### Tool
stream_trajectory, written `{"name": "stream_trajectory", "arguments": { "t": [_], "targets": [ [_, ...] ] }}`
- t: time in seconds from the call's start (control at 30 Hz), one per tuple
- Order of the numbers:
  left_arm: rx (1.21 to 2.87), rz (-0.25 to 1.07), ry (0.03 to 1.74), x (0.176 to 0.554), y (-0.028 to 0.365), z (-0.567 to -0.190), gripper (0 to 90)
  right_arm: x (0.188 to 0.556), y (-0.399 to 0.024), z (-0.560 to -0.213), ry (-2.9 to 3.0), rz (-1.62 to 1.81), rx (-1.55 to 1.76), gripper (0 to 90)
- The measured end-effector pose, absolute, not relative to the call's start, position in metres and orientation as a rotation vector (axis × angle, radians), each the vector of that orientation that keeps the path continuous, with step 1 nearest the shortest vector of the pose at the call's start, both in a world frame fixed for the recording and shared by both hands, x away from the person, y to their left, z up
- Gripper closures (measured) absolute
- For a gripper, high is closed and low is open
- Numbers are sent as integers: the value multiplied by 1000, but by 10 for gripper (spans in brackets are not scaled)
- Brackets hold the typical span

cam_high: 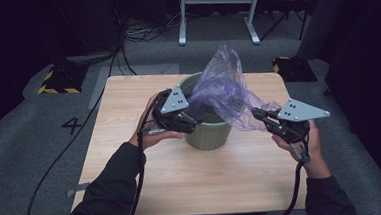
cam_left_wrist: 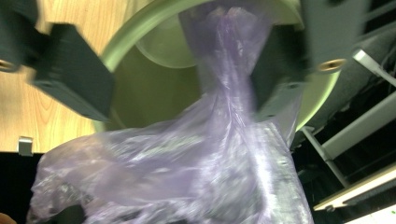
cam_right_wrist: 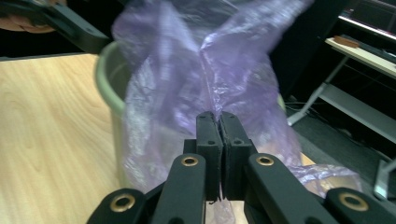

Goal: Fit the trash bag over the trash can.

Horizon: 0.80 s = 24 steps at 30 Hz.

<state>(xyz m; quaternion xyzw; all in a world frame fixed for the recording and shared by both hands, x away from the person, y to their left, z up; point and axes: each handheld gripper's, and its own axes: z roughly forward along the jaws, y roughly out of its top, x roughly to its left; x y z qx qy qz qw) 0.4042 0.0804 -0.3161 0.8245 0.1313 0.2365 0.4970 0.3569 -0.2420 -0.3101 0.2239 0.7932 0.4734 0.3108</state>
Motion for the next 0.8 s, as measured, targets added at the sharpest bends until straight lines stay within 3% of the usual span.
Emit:
{"name": "stream_trajectory", "arguments": {
  "t": [0.07,0.13,0.17,0.2,0.4,0.47,0.5,0.57,0.67,0.8],
  "targets": [
    [2015,605,304,400,74,-316,385,355,-237,-310,2109,1258,570,882],
    [2047,601,276,399,72,-317,599,353,-233,-310,2116,1258,558,878],
    [2067,607,267,400,72,-319,630,352,-232,-310,2117,1261,553,876],
    [2080,621,264,401,72,-321,718,351,-231,-310,2118,1260,546,876],
    [2063,618,404,419,93,-328,778,349,-237,-307,2085,1257,568,880],
    [2049,617,444,425,99,-329,755,350,-240,-307,2075,1264,588,880],
    [2047,628,464,427,100,-329,695,351,-241,-307,2068,1267,597,880],
    [2027,630,524,431,105,-329,492,351,-241,-308,2063,1268,608,880],
    [1966,555,535,430,114,-326,278,352,-240,-308,2052,1273,619,880],
    [1950,553,546,423,122,-320,195,353,-239,-307,2046,1273,638,891]
  ]
}}
